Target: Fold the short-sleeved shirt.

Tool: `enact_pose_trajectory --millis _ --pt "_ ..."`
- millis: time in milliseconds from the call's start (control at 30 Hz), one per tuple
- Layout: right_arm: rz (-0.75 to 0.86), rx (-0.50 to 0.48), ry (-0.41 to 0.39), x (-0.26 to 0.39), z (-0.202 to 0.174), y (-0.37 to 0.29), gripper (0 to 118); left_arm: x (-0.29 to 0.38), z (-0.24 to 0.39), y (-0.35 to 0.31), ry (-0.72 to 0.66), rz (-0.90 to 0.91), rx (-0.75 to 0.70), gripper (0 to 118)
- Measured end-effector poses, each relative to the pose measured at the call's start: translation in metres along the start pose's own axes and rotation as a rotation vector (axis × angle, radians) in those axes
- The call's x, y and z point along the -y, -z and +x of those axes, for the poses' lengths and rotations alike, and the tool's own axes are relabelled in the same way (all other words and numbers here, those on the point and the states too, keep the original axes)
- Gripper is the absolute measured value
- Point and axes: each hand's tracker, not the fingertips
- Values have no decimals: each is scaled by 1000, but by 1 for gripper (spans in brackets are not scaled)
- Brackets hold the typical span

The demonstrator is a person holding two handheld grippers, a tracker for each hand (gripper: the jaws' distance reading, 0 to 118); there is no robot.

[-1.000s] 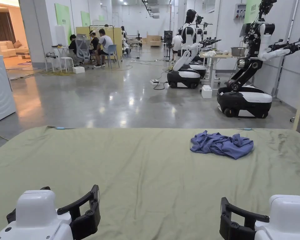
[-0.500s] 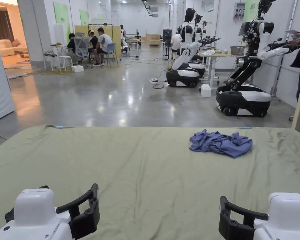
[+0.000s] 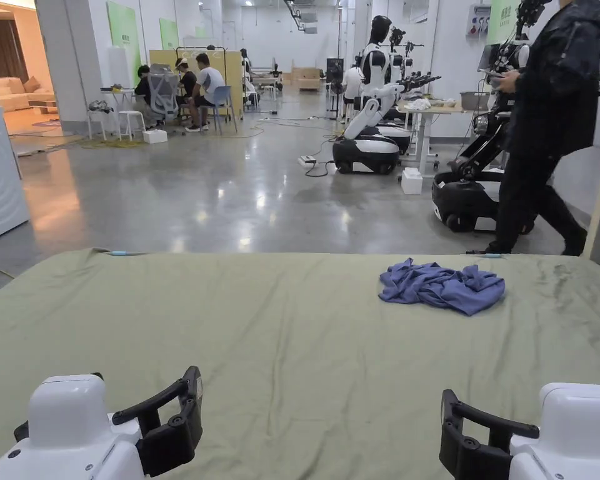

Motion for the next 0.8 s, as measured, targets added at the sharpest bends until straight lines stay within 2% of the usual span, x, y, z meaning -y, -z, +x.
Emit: enact_pose_trajectory --millis 67,200,300,467,633,800 --pt "-4 2 2 0 0 0 118 -1 -6 5 -81 -41 80 105" --pt "-3 0 3 0 0 0 118 -3 1 4 -21 -4 44 105" --pt "2 2 -4 1 -1 0 118 -5 4 0 -34 13 119 105" --pt "7 -1 -1 -1 -1 0 118 -8 20 6 73 -32 -34 105" --pt "21 -1 -4 -3 0 -2 118 -5 9 7 -49 -27 28 105" --pt "22 -8 10 -5 2 -4 118 -5 7 5 -14 -14 -33 105"
